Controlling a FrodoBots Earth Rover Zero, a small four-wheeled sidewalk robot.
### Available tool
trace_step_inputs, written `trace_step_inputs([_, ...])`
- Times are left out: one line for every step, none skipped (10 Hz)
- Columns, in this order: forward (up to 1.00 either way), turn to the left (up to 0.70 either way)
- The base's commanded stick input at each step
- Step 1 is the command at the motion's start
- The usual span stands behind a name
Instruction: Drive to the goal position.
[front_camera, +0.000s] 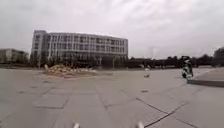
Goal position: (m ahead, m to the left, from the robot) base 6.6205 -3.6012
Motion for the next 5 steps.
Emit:
trace_step_inputs([0.85,-0.1])
trace_step_inputs([0.85,0.0])
trace_step_inputs([0.85,0.0])
trace_step_inputs([0.85,0.0])
trace_step_inputs([0.85,0.0])
